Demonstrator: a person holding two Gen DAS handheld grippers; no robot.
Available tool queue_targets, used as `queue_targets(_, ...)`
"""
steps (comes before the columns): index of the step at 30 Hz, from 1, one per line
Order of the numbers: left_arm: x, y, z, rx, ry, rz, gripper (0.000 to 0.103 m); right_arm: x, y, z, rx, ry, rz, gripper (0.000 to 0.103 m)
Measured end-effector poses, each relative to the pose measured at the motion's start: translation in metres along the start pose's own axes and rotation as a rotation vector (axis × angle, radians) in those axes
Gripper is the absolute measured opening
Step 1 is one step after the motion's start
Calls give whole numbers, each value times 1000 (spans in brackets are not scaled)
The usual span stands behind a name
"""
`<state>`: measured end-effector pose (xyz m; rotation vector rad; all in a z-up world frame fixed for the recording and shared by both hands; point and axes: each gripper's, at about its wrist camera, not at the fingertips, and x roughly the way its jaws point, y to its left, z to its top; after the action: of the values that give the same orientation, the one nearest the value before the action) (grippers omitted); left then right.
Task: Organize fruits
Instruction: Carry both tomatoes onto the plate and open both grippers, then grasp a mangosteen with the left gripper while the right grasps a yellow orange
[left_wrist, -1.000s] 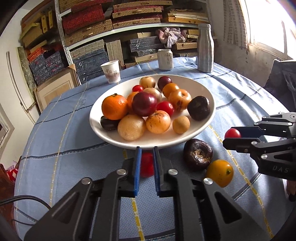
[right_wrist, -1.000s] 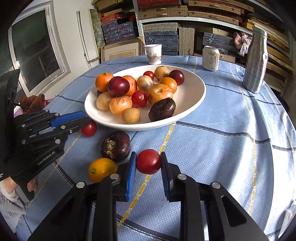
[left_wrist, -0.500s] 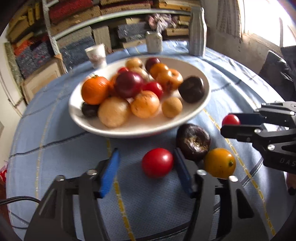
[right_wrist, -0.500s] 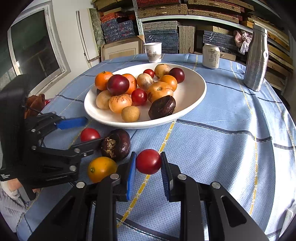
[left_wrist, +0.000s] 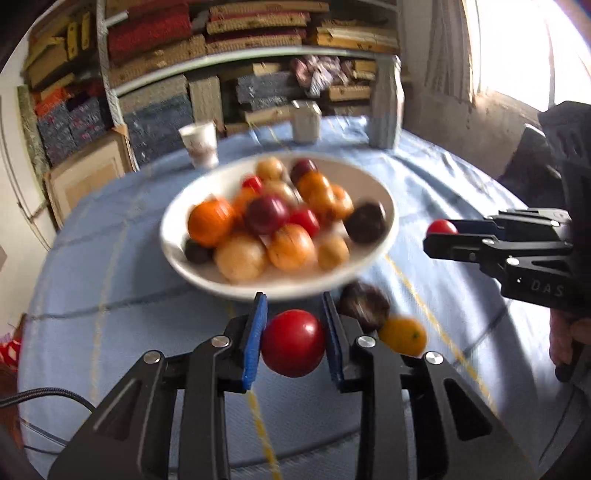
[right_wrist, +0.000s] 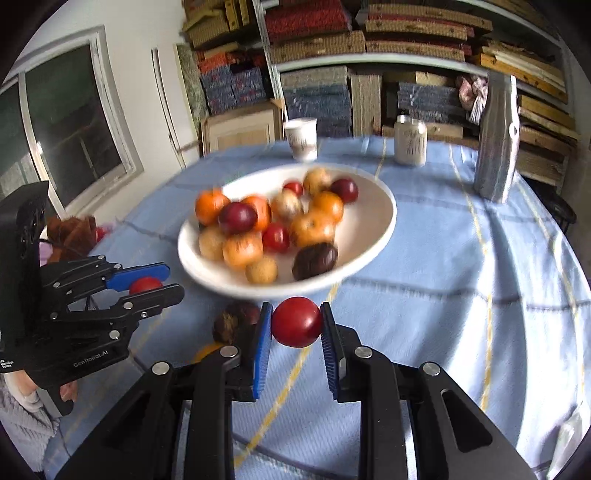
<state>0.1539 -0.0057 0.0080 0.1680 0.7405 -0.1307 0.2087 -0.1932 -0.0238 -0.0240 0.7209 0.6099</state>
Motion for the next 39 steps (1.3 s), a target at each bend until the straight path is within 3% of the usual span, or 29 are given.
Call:
queue_targets(6, 18, 18, 49, -36, -52, 65, 29, 19, 9, 50, -50, -28, -32, 26)
queue_targets(10, 42, 24, 62, -56, -58, 87, 29, 49, 19, 58, -88, -23, -29, 27)
queue_targets(11, 47, 27, 63, -69, -60, 98, 33, 55, 20, 58, -98, -23, -27, 35)
queue_targets(12, 49, 30, 62, -78, -66, 106, 48, 60, 22, 55, -111, -32, -28, 44)
queue_targets(13, 50, 33, 61, -87, -72, 115, 54, 61, 21, 51, -110, -46, -38, 53)
queue_targets(14, 52, 38, 59, -100, -81, 123, 67, 61, 17, 48, -96, -57, -35, 55)
queue_targets(15, 52, 41, 57, -110, -85, 118, 70, 61, 14, 48, -83, -52, -22, 55)
queue_targets(22, 39, 42, 43, -112, -82, 105, 70, 38, 7, 42, -37, -58, 13, 55)
queue_targets(28, 17, 33, 20, -95, -73, 85, 73, 11, 9, 11, 3, -20, 86, 57)
queue_targets(33, 0, 20, 3, -58, -75, 98, 80, 2, 24, -20, -45, 40, 102, 61)
queue_targets(39, -4, 9, -11, -23, -51, 105, 80, 14, 49, -34, -138, 112, 92, 61)
